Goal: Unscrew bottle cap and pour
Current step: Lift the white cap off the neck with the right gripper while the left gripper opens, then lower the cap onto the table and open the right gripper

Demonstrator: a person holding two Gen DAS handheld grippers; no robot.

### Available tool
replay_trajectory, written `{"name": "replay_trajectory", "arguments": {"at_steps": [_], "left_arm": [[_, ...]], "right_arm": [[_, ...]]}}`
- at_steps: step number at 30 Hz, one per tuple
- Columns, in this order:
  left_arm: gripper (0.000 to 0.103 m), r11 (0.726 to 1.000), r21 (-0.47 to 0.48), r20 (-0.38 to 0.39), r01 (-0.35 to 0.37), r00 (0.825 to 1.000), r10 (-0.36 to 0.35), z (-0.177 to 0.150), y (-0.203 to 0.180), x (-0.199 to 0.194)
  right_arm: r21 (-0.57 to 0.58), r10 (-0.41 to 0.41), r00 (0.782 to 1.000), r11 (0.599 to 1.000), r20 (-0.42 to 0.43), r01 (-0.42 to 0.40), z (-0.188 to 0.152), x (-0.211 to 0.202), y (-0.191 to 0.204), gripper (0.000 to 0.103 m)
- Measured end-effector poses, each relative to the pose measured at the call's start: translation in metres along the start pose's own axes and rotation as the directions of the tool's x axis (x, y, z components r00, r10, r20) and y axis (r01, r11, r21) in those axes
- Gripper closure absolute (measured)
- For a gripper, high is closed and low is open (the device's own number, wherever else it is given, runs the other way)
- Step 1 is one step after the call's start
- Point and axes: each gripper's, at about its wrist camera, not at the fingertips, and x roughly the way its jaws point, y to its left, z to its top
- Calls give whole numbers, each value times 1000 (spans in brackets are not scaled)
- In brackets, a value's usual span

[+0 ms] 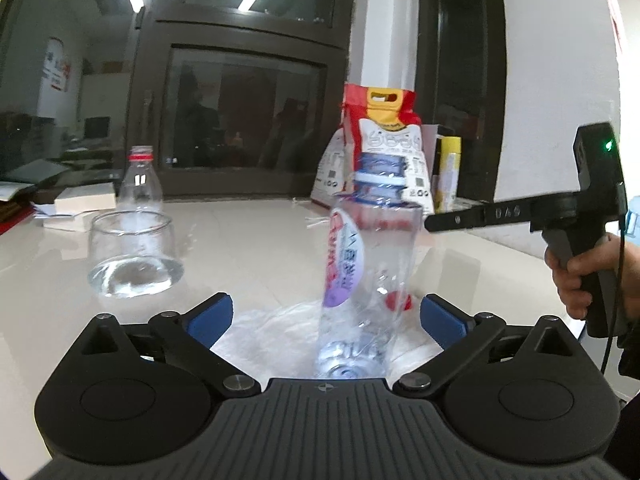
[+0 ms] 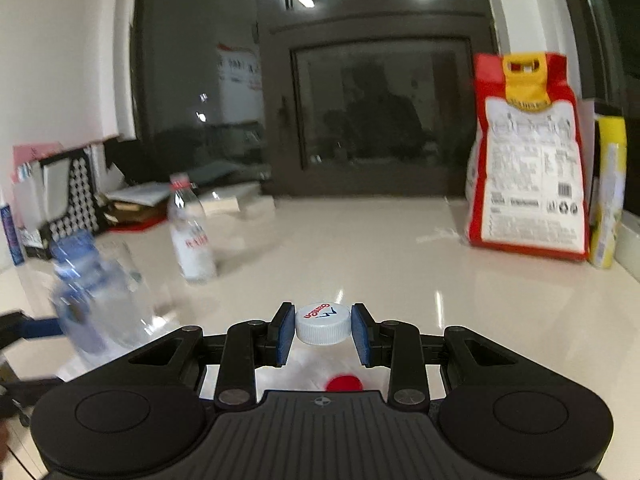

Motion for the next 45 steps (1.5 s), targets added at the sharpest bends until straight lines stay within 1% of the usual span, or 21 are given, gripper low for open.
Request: {"name": "replay_trajectory", "arguments": {"at_steps": [5,10,19,28,40,45], "left_arm": [[2,998,-29,-8,-50,999,50,-4,12,-6],[2,996,-42,-15,-74,997,74,-5,19,-9],[2,994,-47,-16,-101,995,100,-6,22,-11],[2,991,-64,-25,-115,993,114,-8,26,-13],[2,992,-65,-20,-107,994,106,-6,23,-13],[2,993,-65,-17,-99,995,98,-4,20,-11]], "right_arm": [[-31,-44,997,999,-61,42,-10,25,2,69],[-52,-70,992,997,-104,65,-13,45,1,69],[-73,-82,984,995,-161,71,-13,72,4,69],[-68,-87,976,995,-202,74,-15,90,3,69],[-59,-86,976,995,-201,76,-18,89,0,69],[-38,-63,983,998,-170,57,-14,79,0,67]]}}
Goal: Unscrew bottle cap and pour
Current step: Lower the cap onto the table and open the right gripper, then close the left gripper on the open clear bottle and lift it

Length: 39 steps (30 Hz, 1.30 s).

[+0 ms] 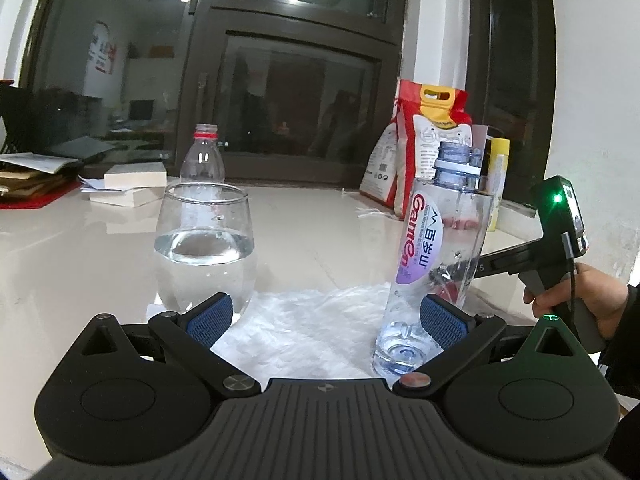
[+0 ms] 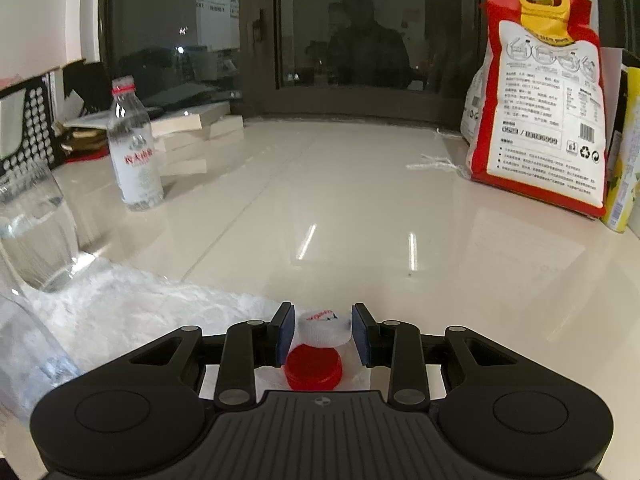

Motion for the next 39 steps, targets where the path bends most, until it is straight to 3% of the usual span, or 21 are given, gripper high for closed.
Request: {"name": "replay_trajectory", "arguments": {"at_steps": [7,24,27,35,39], "left_arm": [[2,999,6,1,46,999,-46,5,-9,9],[3,979,126,0,162,987,-163,3,-49,28],[12,975,137,-4,176,984,-177,2,-55,33],[20,969,185,-17,161,987,-160,-3,-69,43],[39,973,190,-25,127,992,-124,-5,-67,47]], "right_arm": [[-15,28,998,1000,54,-28,4,-25,5,62],[-47,138,980,990,143,-133,-10,-90,16,57],[-44,142,979,990,148,-137,-13,-95,15,57],[-10,141,979,990,147,-141,-22,-99,6,57],[-5,143,979,990,145,-144,-24,-99,4,57]]}}
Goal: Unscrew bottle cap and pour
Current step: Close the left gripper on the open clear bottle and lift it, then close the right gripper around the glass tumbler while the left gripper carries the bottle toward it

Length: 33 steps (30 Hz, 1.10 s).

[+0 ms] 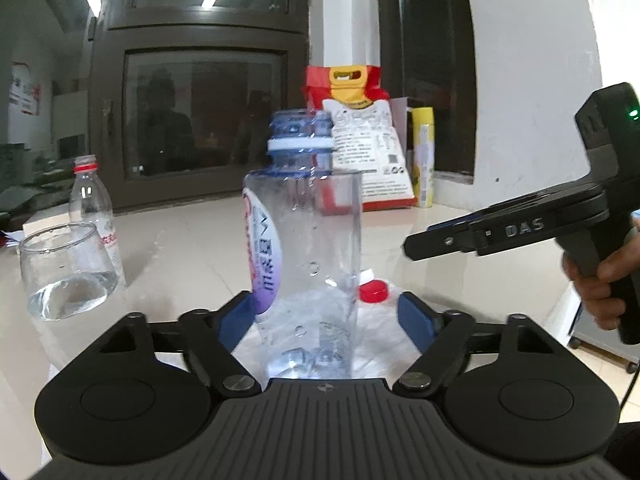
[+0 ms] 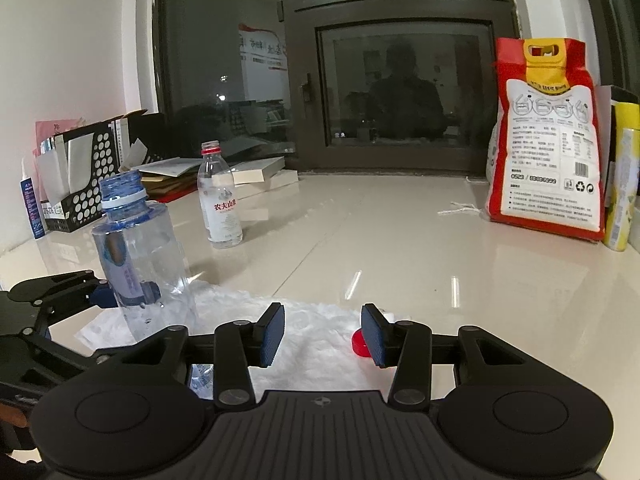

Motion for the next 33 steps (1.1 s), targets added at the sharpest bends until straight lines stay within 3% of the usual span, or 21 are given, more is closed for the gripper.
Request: {"name": "replay_trajectory", "arguments": {"at_steps": [2,8,14,24,33], "left_arm": [[46,1000,-7,-3,-8,1000,8,0,3,1],[46,1000,-25,16,-18,1000,19,-1,9,-4],[46,997,-23,44,-70,997,71,9,17,-17],[46,982,-55,17,-178,984,179,22,45,-46],[46,952,-85,-2,-294,955,295,27,84,-77]], "right_arm": [[1,4,1000,1000,-3,-4,0,1,0,57],[-7,19,1000,1000,-10,-19,-1,6,5,57],[-19,43,999,999,-8,-43,1,9,12,57],[-44,118,993,992,-20,-119,5,22,33,54],[-66,228,973,971,-26,-229,15,47,68,38]]}}
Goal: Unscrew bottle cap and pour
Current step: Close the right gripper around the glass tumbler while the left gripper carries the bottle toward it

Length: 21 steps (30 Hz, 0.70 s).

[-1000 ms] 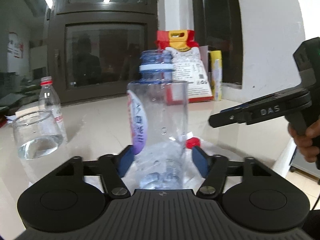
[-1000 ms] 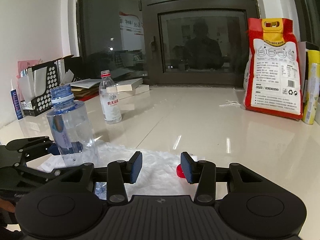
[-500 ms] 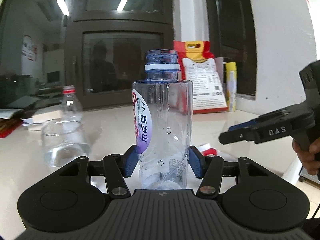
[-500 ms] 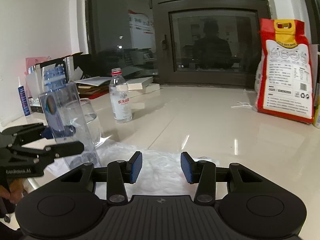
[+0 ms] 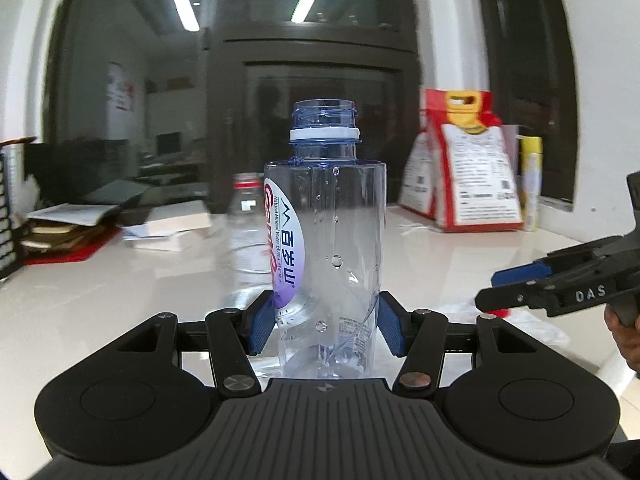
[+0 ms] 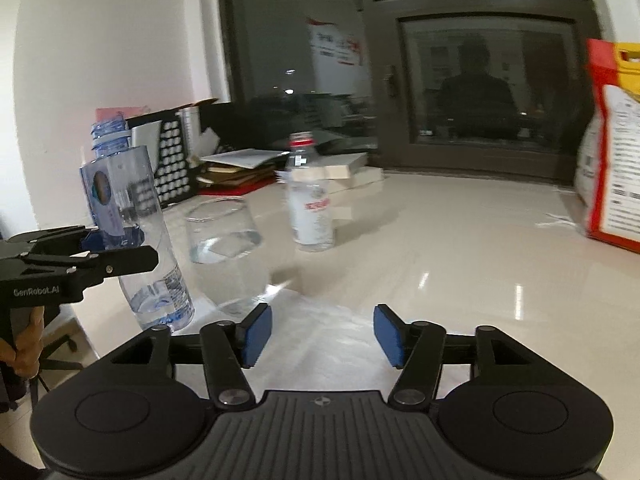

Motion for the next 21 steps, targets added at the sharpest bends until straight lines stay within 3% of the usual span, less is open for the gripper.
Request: {"name": "replay_trajectory", "arguments": {"at_steps": [4,10,21], "left_arm": [[46,998,-6,0,-62,998,62,3,21,-7],[46,991,-29,-21,-133,991,132,5,50,-8],[46,974,-23,-42,-226,973,225,3,88,-5]], "right_arm": [[-20,40,999,999,11,-40,9,18,17,25],[-88,81,997,993,14,-80,26,47,45,19],[-95,104,995,990,4,-103,42,95,68,12]]}}
